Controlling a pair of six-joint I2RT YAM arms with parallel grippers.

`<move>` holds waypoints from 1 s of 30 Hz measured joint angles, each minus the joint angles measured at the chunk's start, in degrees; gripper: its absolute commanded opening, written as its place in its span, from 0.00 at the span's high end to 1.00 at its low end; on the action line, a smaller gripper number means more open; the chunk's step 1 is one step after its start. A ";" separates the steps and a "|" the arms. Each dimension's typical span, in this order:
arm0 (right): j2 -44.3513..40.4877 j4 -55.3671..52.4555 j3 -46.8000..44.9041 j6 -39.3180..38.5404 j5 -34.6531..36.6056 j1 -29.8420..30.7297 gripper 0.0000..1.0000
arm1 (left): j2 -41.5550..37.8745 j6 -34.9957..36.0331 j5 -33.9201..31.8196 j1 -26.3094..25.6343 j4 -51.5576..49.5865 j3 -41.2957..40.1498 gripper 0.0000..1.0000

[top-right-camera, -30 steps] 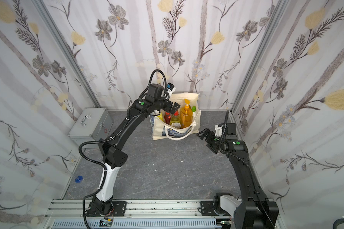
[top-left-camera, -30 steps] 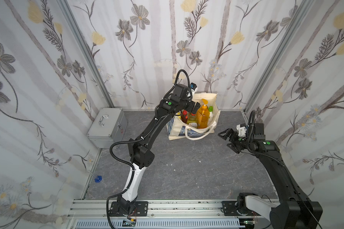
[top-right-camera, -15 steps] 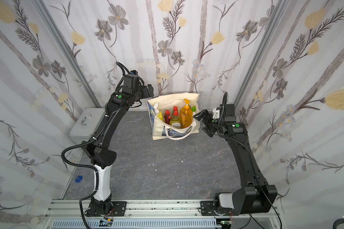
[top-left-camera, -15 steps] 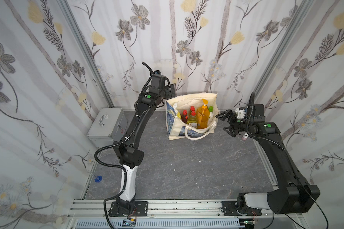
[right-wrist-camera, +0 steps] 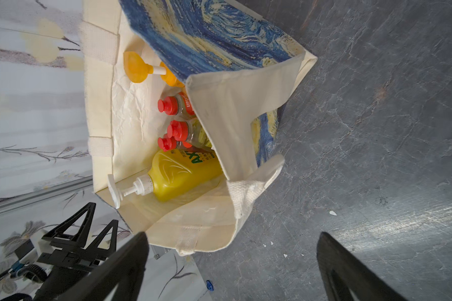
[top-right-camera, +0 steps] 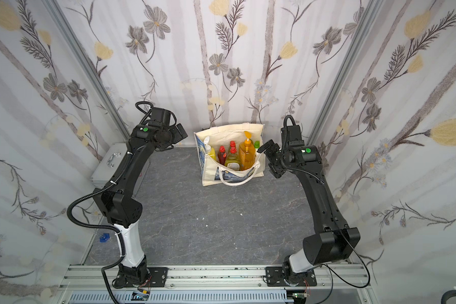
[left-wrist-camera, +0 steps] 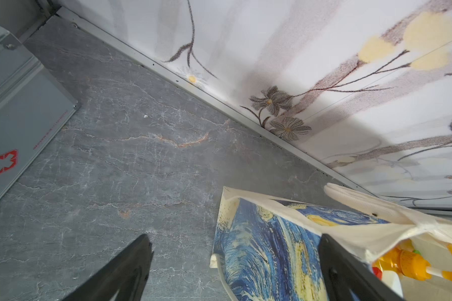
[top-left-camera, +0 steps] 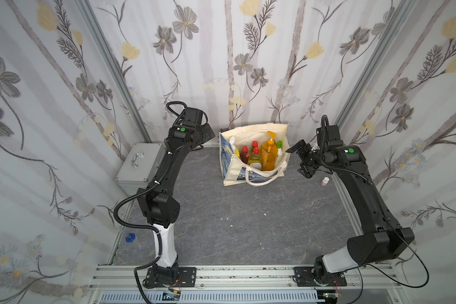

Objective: Pack dish soap into the shopping bag
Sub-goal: Place the bottle of dish soap in the shopping bag, then reset both arms

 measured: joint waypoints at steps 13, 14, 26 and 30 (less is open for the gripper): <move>3.50 -3.58 3.76 5.38 2.78 3.76 0.17 | 0.15 -0.48 4.79 0.63 -0.02 -0.98 0.00; 3.72 -3.58 3.80 5.92 2.75 4.09 0.18 | 0.28 -0.48 5.05 0.68 -0.02 -1.03 0.00; 1.62 -0.98 2.14 9.35 3.82 5.70 0.03 | -7.23 1.03 6.19 1.22 0.83 -13.64 0.00; -3.06 1.97 -2.16 7.85 5.20 3.98 0.00 | -20.68 1.81 4.83 1.33 8.55 -31.61 0.00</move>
